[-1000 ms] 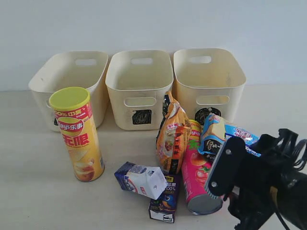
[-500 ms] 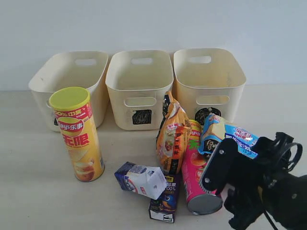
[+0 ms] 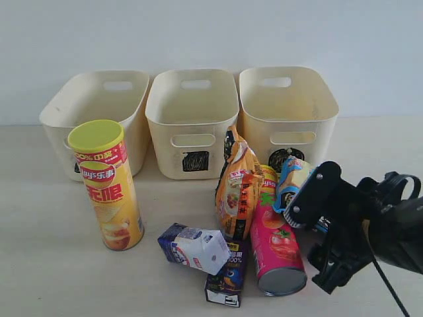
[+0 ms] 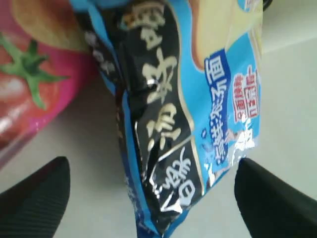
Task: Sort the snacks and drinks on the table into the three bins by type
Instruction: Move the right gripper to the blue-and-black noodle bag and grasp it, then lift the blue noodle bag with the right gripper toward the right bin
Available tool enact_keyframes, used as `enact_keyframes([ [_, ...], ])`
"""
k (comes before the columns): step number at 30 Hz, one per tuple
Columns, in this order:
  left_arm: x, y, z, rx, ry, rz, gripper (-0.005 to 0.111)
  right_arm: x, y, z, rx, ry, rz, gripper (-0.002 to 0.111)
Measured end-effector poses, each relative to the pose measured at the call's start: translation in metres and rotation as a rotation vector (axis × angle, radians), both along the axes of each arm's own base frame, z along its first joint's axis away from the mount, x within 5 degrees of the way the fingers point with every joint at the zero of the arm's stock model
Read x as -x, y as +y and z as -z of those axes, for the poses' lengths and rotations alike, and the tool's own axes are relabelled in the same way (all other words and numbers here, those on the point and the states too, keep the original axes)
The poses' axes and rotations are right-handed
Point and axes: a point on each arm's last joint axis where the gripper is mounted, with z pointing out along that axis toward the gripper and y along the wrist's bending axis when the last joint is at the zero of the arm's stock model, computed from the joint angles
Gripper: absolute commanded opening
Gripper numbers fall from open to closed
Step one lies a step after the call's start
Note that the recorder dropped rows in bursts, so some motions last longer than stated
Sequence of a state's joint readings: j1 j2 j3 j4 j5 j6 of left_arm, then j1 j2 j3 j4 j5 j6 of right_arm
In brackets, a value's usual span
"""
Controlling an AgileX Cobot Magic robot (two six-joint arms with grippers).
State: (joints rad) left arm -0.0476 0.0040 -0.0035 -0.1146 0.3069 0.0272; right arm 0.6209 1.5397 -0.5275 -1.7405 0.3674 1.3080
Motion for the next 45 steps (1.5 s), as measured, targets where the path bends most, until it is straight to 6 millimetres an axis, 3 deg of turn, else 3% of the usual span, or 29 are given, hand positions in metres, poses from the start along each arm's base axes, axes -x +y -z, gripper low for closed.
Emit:
enact_keyframes([
  [6, 0.0, 0.0, 0.0, 0.0, 0.0, 0.0, 0.004, -0.008, 0.006, -0.007, -0.022, -0.022, -0.01, 0.081],
  [13, 0.0, 0.0, 0.0, 0.0, 0.0, 0.0, 0.004, -0.013, 0.006, 0.012, 0.068, 0.014, -0.005, 0.081],
  [24, 0.0, 0.0, 0.0, 0.0, 0.0, 0.0, 0.004, -0.042, 0.021, 0.026, 0.111, 0.006, 0.013, 0.081],
  [33, 0.0, 0.0, 0.0, 0.0, 0.0, 0.0, 0.004, -0.057, 0.023, 0.039, 0.176, 0.006, 0.027, 0.08],
  [37, 0.0, 0.0, 0.0, 0.0, 0.0, 0.0, 0.004, -0.058, 0.021, 0.039, 0.203, -0.005, 0.032, 0.057],
  [39, 0.0, 0.0, 0.0, 0.0, 0.0, 0.0, 0.004, -0.059, 0.02, 0.039, 0.218, -0.013, 0.037, 0.036],
  [41, 0.0, 0.0, 0.0, 0.0, 0.0, 0.0, 0.004, -0.059, 0.019, 0.039, 0.229, -0.022, 0.044, 0.006],
  [42, 0.0, 0.0, 0.0, 0.0, 0.0, 0.0, 0.004, -0.06, 0.018, 0.038, 0.239, -0.03, 0.048, 0.0],
  [45, 0.0, 0.0, 0.0, 0.0, 0.0, 0.0, 0.004, -0.062, 0.016, 0.036, 0.256, -0.052, 0.058, 0.0],
])
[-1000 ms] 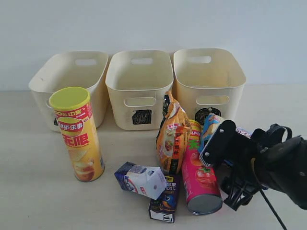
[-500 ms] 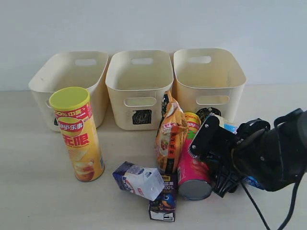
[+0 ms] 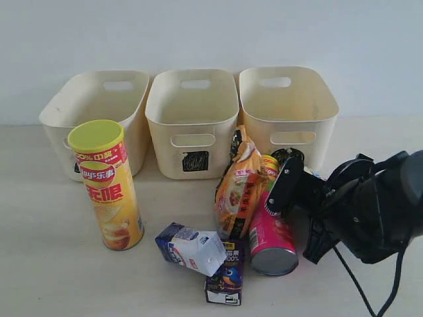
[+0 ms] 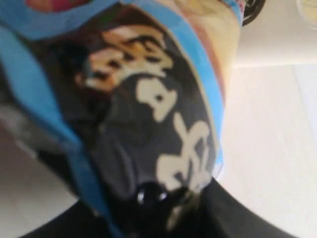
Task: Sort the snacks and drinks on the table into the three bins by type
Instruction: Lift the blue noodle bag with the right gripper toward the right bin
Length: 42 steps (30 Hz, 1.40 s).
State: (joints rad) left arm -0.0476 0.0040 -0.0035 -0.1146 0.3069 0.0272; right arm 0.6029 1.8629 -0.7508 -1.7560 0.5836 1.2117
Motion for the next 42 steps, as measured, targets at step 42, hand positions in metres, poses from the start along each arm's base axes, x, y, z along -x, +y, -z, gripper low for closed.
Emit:
enact_keyframes([
  [42, 0.0, 0.0, 0.0, 0.0, 0.0, 0.0, 0.004, 0.018, -0.02, -0.061, -0.088, -0.168, 0.086, 0.0],
])
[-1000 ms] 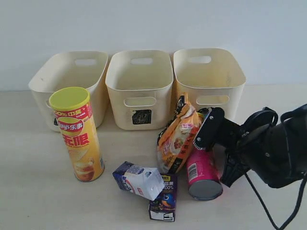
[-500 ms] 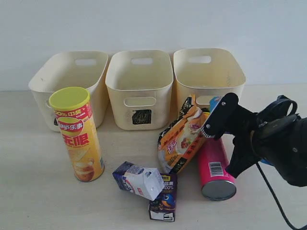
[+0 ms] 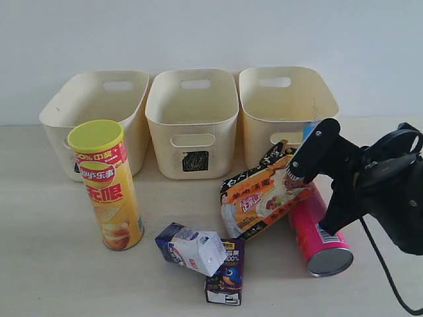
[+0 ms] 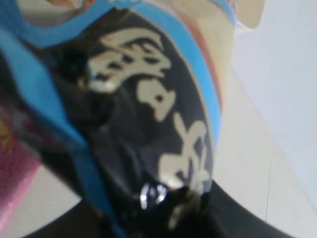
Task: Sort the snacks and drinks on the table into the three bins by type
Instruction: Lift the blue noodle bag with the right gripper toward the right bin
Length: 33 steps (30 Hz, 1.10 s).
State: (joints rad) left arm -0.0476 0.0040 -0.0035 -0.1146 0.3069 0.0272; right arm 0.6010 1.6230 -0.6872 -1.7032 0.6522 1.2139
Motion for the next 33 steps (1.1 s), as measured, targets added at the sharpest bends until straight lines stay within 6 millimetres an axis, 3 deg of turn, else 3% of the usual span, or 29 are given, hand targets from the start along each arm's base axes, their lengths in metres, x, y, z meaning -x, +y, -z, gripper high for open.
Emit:
enact_keyframes([
  [9, 0.0, 0.0, 0.0, 0.0, 0.0, 0.0, 0.004, -0.005, -0.013, 0.002, -0.087, 0.022, 0.06, 0.0],
  [11, 0.0, 0.0, 0.0, 0.0, 0.0, 0.0, 0.004, -0.004, -0.013, -0.006, -0.112, 0.007, 0.049, 0.0],
  [17, 0.0, 0.0, 0.0, 0.0, 0.0, 0.0, 0.004, 0.015, -0.019, -0.063, -0.238, -0.134, 0.004, 0.0],
  [22, 0.0, 0.0, 0.0, 0.0, 0.0, 0.0, 0.004, 0.03, -0.015, -0.094, -0.381, -0.179, -0.112, 0.0],
  [29, 0.0, 0.0, 0.0, 0.0, 0.0, 0.0, 0.004, 0.021, 0.005, -0.127, -0.571, -0.209, -0.2, 0.0],
  [33, 0.0, 0.0, 0.0, 0.0, 0.0, 0.0, 0.004, 0.003, 0.004, -0.142, -0.693, -0.218, -0.18, 0.0],
])
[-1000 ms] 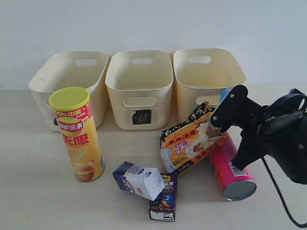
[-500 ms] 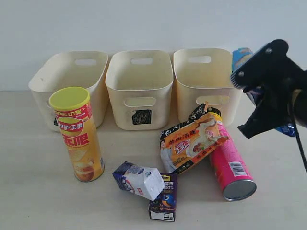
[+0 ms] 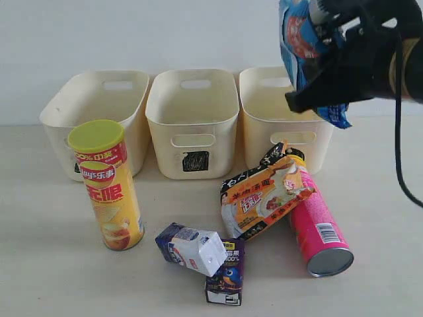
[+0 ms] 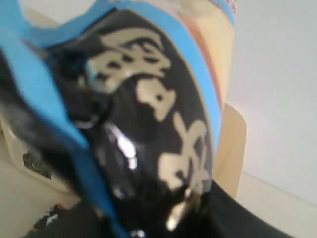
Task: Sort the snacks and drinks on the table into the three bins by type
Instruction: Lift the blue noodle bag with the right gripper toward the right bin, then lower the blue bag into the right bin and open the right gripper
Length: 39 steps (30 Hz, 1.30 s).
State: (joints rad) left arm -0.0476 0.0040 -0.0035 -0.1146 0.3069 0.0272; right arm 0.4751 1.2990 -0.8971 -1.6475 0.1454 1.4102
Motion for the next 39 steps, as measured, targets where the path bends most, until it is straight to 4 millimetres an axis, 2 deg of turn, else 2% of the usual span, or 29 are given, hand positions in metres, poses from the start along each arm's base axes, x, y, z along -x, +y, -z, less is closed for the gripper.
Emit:
enact_keyframes([
  [2, 0.0, 0.0, 0.0, 0.0, 0.0, 0.0, 0.004, -0.012, -0.007, -0.006, -0.083, 0.02, 0.002, 0.0],
  [5, 0.0, 0.0, 0.0, 0.0, 0.0, 0.0, 0.004, -0.041, -0.025, -0.012, -0.234, 0.073, 0.001, 0.0],
  [7, 0.0, 0.0, 0.0, 0.0, 0.0, 0.0, 0.004, -0.059, -0.033, -0.011, -0.256, 0.087, 0.02, 0.0],
  [11, 0.0, 0.0, 0.0, 0.0, 0.0, 0.0, 0.004, -0.1, -0.031, -0.007, -0.278, 0.099, 0.015, 0.0],
  [14, 0.0, 0.0, 0.0, 0.0, 0.0, 0.0, 0.004, -0.138, -0.022, 0.01, -0.279, 0.125, 0.012, 0.0],
  [18, 0.0, 0.0, 0.0, 0.0, 0.0, 0.0, 0.004, -0.172, -0.015, 0.04, -0.281, 0.17, 0.021, 0.0],
  [22, 0.0, 0.0, 0.0, 0.0, 0.0, 0.0, 0.004, -0.189, -0.012, 0.061, -0.299, 0.207, 0.037, 0.0],
  [28, 0.0, 0.0, 0.0, 0.0, 0.0, 0.0, 0.004, -0.208, -0.008, 0.08, -0.338, 0.238, 0.056, 0.002],
  [30, 0.0, 0.0, 0.0, 0.0, 0.0, 0.0, 0.004, -0.211, -0.008, 0.087, -0.34, 0.25, 0.06, 0.011],
  [32, 0.0, 0.0, 0.0, 0.0, 0.0, 0.0, 0.004, -0.215, -0.007, 0.094, -0.337, 0.258, 0.065, 0.025],
  [36, 0.0, 0.0, 0.0, 0.0, 0.0, 0.0, 0.004, -0.217, -0.008, 0.099, -0.334, 0.263, 0.075, 0.061],
  [39, 0.0, 0.0, 0.0, 0.0, 0.0, 0.0, 0.004, -0.218, -0.009, 0.097, -0.33, 0.254, 0.091, 0.078],
])
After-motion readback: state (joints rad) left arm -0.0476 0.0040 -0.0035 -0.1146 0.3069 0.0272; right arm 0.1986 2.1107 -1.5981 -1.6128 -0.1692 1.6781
